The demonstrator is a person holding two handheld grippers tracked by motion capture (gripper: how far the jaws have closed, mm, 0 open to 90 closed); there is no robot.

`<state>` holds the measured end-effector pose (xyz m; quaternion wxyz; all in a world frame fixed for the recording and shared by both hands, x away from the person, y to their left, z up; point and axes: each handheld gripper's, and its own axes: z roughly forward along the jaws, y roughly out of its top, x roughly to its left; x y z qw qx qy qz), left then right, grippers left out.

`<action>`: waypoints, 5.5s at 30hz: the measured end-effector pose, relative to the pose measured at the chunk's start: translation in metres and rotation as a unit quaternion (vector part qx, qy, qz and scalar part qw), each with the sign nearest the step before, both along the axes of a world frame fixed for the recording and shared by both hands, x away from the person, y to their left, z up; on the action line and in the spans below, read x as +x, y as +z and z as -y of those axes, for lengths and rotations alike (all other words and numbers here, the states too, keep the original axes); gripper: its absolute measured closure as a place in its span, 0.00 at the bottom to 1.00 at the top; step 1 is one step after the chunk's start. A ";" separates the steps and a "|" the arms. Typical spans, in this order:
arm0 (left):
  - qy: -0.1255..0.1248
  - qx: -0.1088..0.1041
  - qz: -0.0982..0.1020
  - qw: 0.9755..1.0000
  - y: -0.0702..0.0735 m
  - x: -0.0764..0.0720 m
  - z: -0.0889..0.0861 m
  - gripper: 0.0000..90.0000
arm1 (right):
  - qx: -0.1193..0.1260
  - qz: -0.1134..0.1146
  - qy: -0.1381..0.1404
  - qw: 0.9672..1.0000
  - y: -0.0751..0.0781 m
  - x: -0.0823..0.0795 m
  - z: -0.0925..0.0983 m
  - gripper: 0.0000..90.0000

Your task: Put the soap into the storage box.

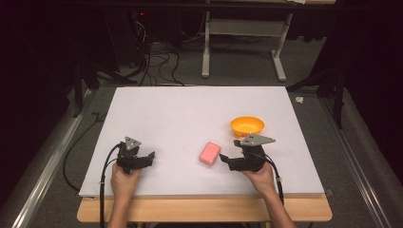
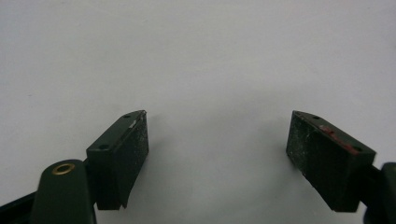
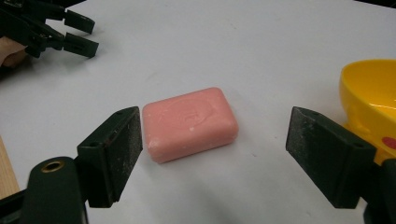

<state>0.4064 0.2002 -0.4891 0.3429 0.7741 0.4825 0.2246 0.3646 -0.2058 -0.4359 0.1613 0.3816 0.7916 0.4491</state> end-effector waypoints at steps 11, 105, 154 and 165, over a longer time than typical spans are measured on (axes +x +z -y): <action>0.000 -0.001 -0.001 1.000 0.000 0.000 0.000 0.24 | -0.005 -0.010 0.018 1.000 -0.002 0.007 -0.010 0.18; 0.000 0.000 -0.001 1.000 0.000 0.000 0.000 0.24 | -0.079 -0.035 0.065 0.994 -0.030 0.034 -0.052 0.15; -0.002 0.004 -0.001 1.000 0.000 0.000 0.000 0.24 | -0.025 -0.041 -0.050 0.998 -0.017 -0.013 0.043 0.15; -0.002 0.004 -0.001 1.000 0.000 0.000 0.000 0.24 | -0.006 -0.041 -0.080 0.996 -0.011 -0.017 0.060 0.15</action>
